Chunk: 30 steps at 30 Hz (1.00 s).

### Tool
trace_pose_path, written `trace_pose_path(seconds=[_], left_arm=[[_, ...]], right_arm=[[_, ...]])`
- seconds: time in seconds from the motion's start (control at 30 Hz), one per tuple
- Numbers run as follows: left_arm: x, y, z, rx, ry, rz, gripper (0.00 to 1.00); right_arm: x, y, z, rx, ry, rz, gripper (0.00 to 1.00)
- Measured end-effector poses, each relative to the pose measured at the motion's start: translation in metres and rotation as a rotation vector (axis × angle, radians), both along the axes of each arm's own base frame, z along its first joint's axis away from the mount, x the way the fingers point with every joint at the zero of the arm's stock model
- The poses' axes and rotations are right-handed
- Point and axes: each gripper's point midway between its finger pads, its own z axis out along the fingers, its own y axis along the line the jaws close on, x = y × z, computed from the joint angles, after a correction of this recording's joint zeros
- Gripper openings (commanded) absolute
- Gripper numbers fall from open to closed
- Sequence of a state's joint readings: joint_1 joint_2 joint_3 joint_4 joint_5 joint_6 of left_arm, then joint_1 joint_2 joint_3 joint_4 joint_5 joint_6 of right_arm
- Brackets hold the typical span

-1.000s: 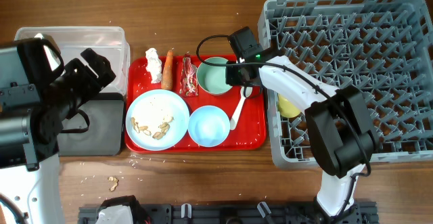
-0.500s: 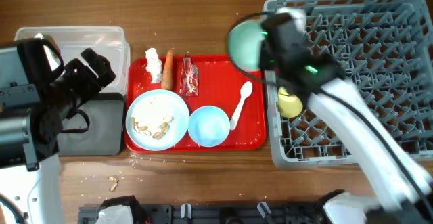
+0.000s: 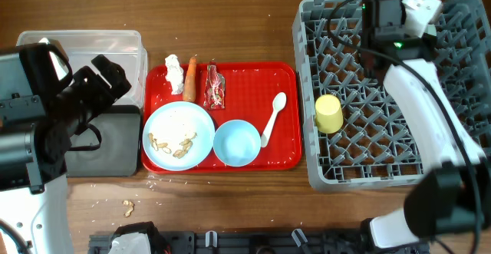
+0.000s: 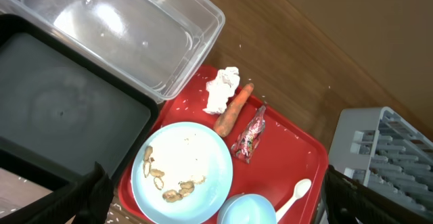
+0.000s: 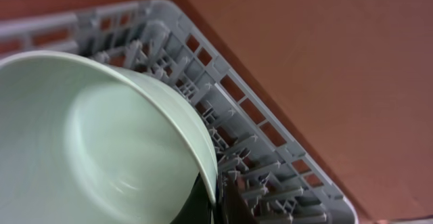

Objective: Sort waste into correct bins and load items into the dishwasher rack
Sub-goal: 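Carry the teal bowl and set it in the dish rack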

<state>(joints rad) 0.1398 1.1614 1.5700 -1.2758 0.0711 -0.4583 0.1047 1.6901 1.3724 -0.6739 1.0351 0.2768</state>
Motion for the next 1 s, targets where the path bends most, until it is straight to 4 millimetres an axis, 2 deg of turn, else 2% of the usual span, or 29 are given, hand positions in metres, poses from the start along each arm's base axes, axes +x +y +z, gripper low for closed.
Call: trace_pose_path(seconds=[0.07, 0.13, 0.37, 0.53, 0.57, 0.6, 0.67, 0.77, 0.8, 0.9, 0.97, 1.0], left_arm=[[0.0, 0.0, 0.0, 0.0, 0.0, 0.0, 1.0], [0.0, 0.0, 0.0, 0.0, 0.001, 0.0, 1.0], [0.0, 0.0, 0.0, 0.0, 0.0, 0.0, 1.0], [0.0, 0.0, 0.0, 0.0, 0.0, 0.0, 1.0], [0.0, 0.0, 0.0, 0.0, 0.0, 0.0, 1.0], [0.0, 0.0, 0.0, 0.0, 0.001, 0.0, 1.0], [0.0, 0.0, 0.0, 0.0, 0.0, 0.0, 1.0], [0.0, 0.0, 0.0, 0.0, 0.0, 0.0, 1.0], [0.0, 0.0, 0.0, 0.0, 0.0, 0.0, 1.0], [0.0, 0.0, 0.0, 0.0, 0.001, 0.0, 1.0], [0.0, 0.0, 0.0, 0.0, 0.0, 0.0, 1.0], [0.0, 0.0, 0.0, 0.0, 0.001, 0.0, 1.0]], right_arm=[[0.009, -0.004, -0.025, -0.052, 0.085, -0.004, 0.04], [0.013, -0.007, -0.041, -0.105, 0.152, -0.008, 0.04], [0.018, -0.003, -0.047, -0.121, 0.202, 0.027, 0.04], [0.025, 0.031, -0.058, -0.079, 0.245, 0.142, 0.05], [0.023, 0.038, -0.061, -0.077, 0.267, 0.163, 0.17], [0.019, 0.041, -0.063, -0.079, 0.294, 0.17, 0.36], [0.009, 0.043, -0.071, -0.056, 0.35, 0.173, 0.41], [-0.011, 0.049, -0.084, 0.003, 0.428, 0.173, 0.56], [-0.015, 0.052, -0.086, 0.038, 0.437, 0.175, 0.57], [-0.02, 0.069, -0.078, 0.18, 0.408, 0.223, 0.58], [-0.019, 0.089, -0.06, 0.281, 0.343, 0.289, 0.57], [-0.018, 0.113, -0.037, 0.368, 0.266, 0.373, 0.57]])
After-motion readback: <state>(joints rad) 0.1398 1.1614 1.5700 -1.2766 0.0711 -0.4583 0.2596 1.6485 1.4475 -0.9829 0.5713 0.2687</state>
